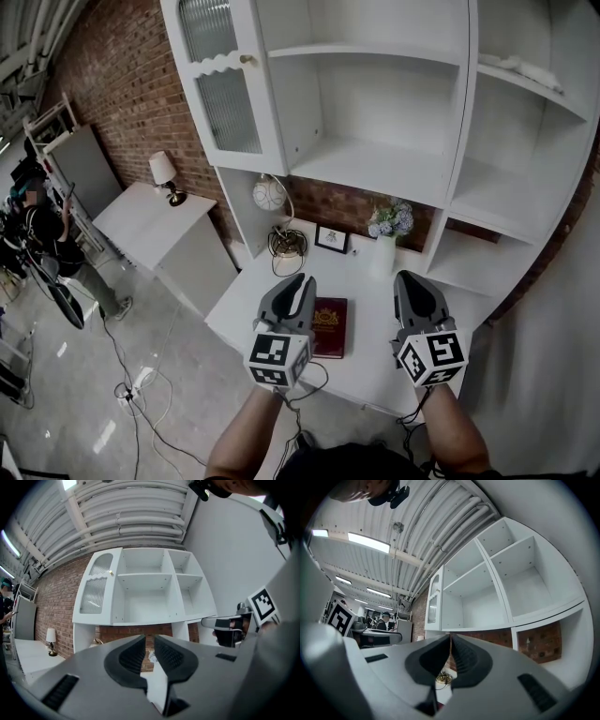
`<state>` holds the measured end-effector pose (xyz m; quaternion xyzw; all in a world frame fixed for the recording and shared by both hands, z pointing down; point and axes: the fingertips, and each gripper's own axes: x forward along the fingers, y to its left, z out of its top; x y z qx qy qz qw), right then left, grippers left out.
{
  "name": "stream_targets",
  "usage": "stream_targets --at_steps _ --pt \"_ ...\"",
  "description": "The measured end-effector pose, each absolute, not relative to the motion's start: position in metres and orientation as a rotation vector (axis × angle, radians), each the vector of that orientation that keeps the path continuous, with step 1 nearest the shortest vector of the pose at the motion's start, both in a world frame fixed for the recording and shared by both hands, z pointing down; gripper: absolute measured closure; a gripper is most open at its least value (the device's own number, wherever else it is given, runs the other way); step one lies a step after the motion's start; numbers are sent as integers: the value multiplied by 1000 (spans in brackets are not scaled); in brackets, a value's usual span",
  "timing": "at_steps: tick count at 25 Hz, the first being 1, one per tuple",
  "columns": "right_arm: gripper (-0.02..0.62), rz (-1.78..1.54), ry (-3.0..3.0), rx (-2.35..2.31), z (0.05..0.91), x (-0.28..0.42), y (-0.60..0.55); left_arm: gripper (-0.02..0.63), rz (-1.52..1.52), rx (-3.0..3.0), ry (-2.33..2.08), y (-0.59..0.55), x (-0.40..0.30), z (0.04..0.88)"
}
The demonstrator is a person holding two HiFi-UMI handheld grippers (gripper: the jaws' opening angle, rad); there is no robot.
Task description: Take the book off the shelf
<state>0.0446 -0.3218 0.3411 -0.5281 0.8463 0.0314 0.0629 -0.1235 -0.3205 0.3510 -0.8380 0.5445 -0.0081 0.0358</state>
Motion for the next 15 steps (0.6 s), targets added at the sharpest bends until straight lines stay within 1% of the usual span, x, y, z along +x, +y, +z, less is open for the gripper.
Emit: stream_targets --at_steps 15 --pt "586 48 2587 -1539 352 73 -318 551 -40 -2533 1740 -308 -97 361"
